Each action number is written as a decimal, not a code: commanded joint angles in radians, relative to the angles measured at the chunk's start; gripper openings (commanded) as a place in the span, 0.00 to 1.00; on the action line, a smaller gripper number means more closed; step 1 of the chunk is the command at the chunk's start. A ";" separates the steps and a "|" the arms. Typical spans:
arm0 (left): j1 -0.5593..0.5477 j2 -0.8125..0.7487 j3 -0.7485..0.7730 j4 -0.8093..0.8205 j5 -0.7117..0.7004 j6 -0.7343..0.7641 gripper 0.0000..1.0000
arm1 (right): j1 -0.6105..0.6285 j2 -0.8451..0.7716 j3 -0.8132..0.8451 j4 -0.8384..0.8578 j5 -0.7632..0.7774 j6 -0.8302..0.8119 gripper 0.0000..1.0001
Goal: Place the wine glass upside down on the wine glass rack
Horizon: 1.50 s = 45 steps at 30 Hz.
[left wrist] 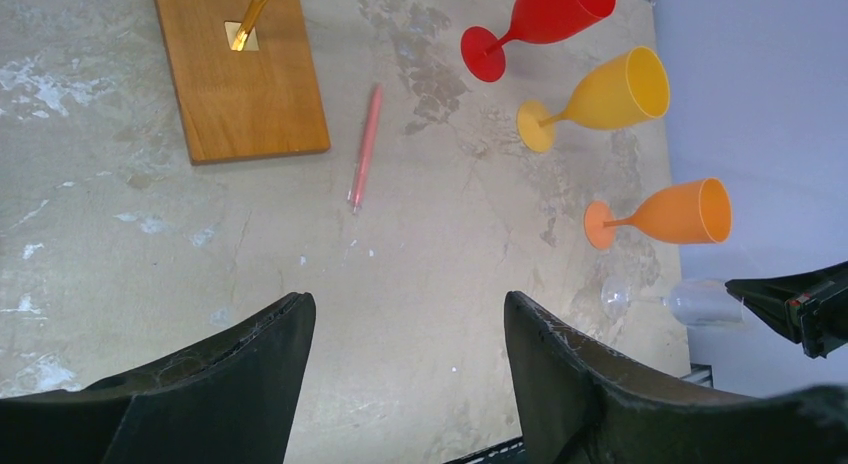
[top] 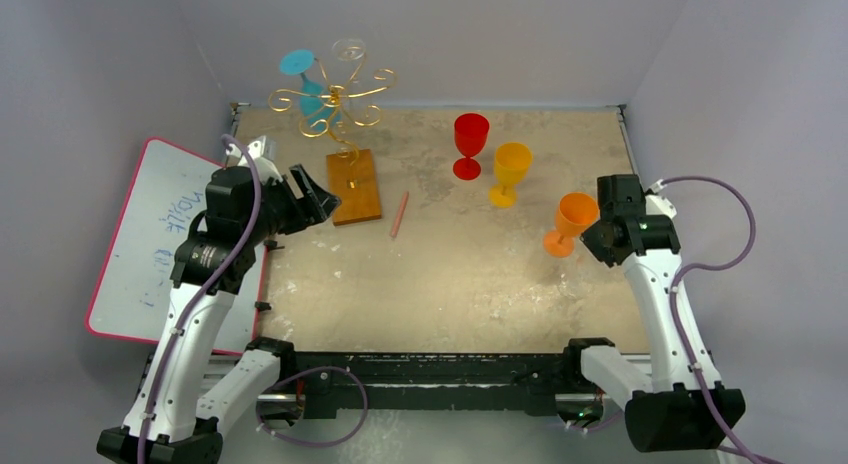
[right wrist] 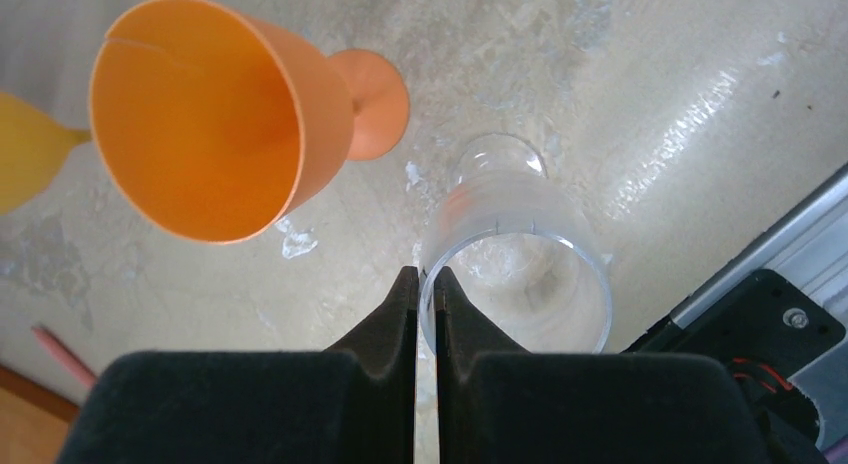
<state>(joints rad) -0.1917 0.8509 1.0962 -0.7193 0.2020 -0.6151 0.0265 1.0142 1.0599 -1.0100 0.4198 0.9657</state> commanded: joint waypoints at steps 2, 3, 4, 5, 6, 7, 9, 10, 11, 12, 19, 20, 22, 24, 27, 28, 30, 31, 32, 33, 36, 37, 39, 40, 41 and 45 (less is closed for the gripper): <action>-0.005 -0.014 0.009 0.083 0.048 0.008 0.67 | -0.001 -0.059 0.021 0.086 -0.116 -0.192 0.00; -0.005 -0.010 0.009 0.085 0.067 0.010 0.67 | -0.001 -0.071 0.024 0.095 -0.117 -0.214 0.00; -0.005 -0.004 0.013 0.084 0.082 0.014 0.66 | -0.002 -0.083 0.028 0.099 -0.121 -0.233 0.00; -0.005 0.001 0.021 0.077 0.090 0.020 0.66 | -0.002 -0.092 0.034 0.103 -0.129 -0.252 0.00; -0.005 0.002 0.028 0.069 0.091 0.025 0.66 | -0.002 -0.101 0.039 0.105 -0.140 -0.272 0.00; -0.005 0.001 0.031 0.066 0.089 0.029 0.66 | -0.002 -0.108 0.046 0.106 -0.159 -0.296 0.00; -0.005 -0.007 0.033 0.064 0.090 0.054 0.66 | -0.002 -0.120 0.058 0.126 -0.204 -0.373 0.00; -0.005 -0.011 0.036 0.056 0.090 0.064 0.66 | -0.002 -0.124 0.067 0.130 -0.240 -0.395 0.00; -0.005 -0.010 0.041 0.045 0.087 0.077 0.66 | -0.002 -0.132 0.075 0.133 -0.255 -0.415 0.00; -0.005 -0.008 0.046 0.035 0.086 0.088 0.66 | -0.002 -0.138 0.083 0.136 -0.260 -0.431 0.00; -0.005 0.034 0.107 -0.045 0.052 0.176 0.66 | -0.002 -0.193 0.089 0.205 -0.574 -0.643 0.00; -0.005 0.038 0.117 -0.057 0.033 0.193 0.66 | -0.002 -0.200 0.090 0.213 -0.621 -0.662 0.00; -0.005 0.044 0.133 -0.065 0.013 0.221 0.66 | -0.002 -0.209 0.096 0.231 -0.662 -0.707 0.00; -0.005 0.054 0.145 -0.060 -0.004 0.217 0.66 | -0.002 -0.215 0.105 0.234 -0.706 -0.752 0.00; -0.005 0.062 0.151 -0.036 -0.003 0.217 0.66 | 0.000 -0.215 0.125 0.227 -0.784 -0.803 0.00; -0.005 0.063 0.151 -0.028 -0.001 0.221 0.66 | 0.002 -0.214 0.133 0.224 -0.807 -0.810 0.00; -0.005 0.062 0.147 -0.011 0.013 0.225 0.65 | 0.008 -0.213 0.141 0.228 -0.876 -0.828 0.00; -0.005 0.061 0.145 0.001 0.036 0.228 0.65 | 0.009 -0.213 0.140 0.232 -0.906 -0.831 0.00; -0.005 0.060 0.142 0.013 0.055 0.231 0.65 | 0.010 -0.212 0.139 0.242 -0.943 -0.834 0.00; -0.005 0.055 0.138 0.028 0.074 0.233 0.64 | 0.010 -0.211 0.136 0.254 -0.981 -0.835 0.00; -0.005 0.043 0.121 0.067 0.092 0.261 0.61 | 0.013 -0.209 0.126 0.295 -1.084 -0.832 0.00; -0.005 0.037 0.117 0.069 0.091 0.297 0.61 | 0.016 -0.210 0.123 0.309 -1.113 -0.832 0.00; -0.005 0.030 0.121 0.075 0.087 0.367 0.61 | 0.024 -0.208 0.118 0.330 -1.149 -0.831 0.00; -0.005 0.026 0.121 0.085 0.088 0.387 0.61 | 0.031 -0.203 0.117 0.335 -1.164 -0.831 0.00; -0.005 0.022 0.116 0.104 0.097 0.404 0.61 | 0.038 -0.197 0.115 0.340 -1.182 -0.833 0.00; -0.005 -0.020 0.057 0.233 0.181 0.425 0.62 | 0.060 -0.162 0.148 0.360 -1.257 -0.829 0.00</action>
<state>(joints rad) -0.1917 0.8749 1.1893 -0.6533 0.2920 -0.2653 0.0685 0.8257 1.1500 -0.7444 -0.6926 0.1551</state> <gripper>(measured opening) 0.611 0.055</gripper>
